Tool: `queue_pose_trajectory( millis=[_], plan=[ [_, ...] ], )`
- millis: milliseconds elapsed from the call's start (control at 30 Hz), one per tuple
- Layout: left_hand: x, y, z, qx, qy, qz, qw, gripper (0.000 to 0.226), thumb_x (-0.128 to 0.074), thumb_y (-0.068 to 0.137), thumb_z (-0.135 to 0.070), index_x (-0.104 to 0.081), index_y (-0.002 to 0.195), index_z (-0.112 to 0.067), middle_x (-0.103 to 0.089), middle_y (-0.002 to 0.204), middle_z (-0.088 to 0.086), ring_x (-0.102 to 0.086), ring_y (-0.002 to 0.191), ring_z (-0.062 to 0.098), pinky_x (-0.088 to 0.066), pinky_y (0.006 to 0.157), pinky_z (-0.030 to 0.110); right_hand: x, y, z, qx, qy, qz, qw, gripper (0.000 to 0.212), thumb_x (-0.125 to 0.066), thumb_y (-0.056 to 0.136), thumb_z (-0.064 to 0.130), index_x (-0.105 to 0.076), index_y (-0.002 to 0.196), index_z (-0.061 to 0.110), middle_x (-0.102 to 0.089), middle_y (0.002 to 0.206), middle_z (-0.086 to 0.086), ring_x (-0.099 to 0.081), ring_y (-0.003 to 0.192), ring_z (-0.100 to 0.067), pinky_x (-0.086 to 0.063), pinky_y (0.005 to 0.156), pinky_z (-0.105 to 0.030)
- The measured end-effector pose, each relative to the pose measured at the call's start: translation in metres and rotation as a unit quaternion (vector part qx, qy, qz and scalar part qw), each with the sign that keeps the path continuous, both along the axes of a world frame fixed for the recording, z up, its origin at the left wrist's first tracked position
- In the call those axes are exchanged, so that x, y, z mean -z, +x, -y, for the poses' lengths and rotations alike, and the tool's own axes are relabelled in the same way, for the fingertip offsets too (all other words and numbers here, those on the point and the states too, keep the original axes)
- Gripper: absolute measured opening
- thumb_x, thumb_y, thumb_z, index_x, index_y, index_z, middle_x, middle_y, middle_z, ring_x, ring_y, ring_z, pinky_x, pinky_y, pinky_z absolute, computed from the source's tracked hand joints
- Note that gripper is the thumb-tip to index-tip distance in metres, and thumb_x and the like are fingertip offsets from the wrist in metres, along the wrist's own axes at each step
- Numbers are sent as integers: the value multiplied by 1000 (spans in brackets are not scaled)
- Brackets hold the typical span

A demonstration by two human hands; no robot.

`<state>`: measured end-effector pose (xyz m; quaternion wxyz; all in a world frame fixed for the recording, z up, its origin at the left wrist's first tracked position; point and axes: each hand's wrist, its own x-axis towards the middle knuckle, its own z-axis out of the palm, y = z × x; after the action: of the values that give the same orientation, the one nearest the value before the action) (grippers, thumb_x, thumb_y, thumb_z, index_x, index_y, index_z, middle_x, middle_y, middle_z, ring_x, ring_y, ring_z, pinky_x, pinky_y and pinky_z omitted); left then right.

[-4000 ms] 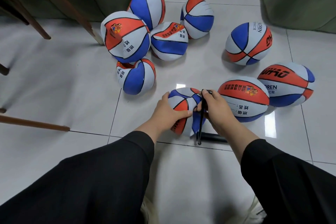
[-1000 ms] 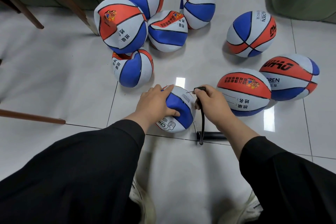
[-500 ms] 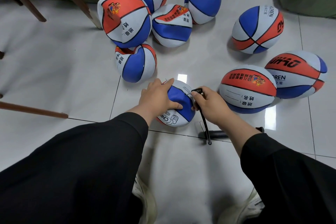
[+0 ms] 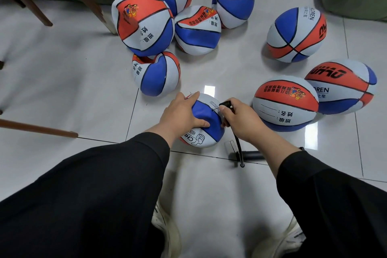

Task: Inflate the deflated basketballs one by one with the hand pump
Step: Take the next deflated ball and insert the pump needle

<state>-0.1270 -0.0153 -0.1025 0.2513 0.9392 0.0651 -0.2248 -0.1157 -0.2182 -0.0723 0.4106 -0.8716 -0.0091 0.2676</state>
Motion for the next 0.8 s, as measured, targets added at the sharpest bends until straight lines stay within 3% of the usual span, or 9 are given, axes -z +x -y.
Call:
queue_pose_trajectory(
  millis=[133,233,367,467,700,800],
  plan=[
    [-1,1,1,3,1,0,1000,111,-84,71,-64,-27,162,-35,-39,130,3,-50,126,27,-51,104,46,0,0,2,-2,-1,-2,1000,20,-46,106,35,-57,98,20,-70,73,2,-59,63,-2,-38,56,-14],
    [0,0,2,4,3,5,1000,111,-84,71,-65,-27,162,-35,-39,130,3,-50,124,27,-52,103,46,0,0,0,-11,-15,-3,1000,21,-46,106,36,-56,100,19,-71,79,0,-61,73,-12,-41,62,-23],
    [-1,0,2,5,6,5,1000,111,-84,71,-65,-27,162,-36,-40,130,3,-48,126,26,-50,102,44,1,5,-8,-59,-72,7,996,26,-45,106,39,-55,112,16,-69,93,-5,-62,86,-26,-47,73,-36],
    [-2,0,4,12,19,6,1000,110,-82,72,-66,-27,162,-36,-41,130,3,-48,126,26,-49,101,43,2,7,-13,-99,-123,15,987,29,-42,108,36,-52,114,10,-63,98,-8,-56,88,-30,-41,73,-36],
    [-4,0,10,35,32,15,999,101,-77,78,-65,-31,161,-31,-42,123,3,-48,120,26,-49,98,43,6,7,-27,-146,-226,-1,963,22,-38,108,36,-37,102,15,-45,75,1,-48,78,-28,-35,68,-36],
    [-2,-1,12,42,28,21,999,94,-77,81,-62,-35,159,-32,-36,114,-1,-46,119,25,-47,93,38,8,9,-34,-178,-287,-1,941,17,-45,105,30,-34,103,17,-49,82,0,-52,82,-29,-39,68,-36]
  ],
)
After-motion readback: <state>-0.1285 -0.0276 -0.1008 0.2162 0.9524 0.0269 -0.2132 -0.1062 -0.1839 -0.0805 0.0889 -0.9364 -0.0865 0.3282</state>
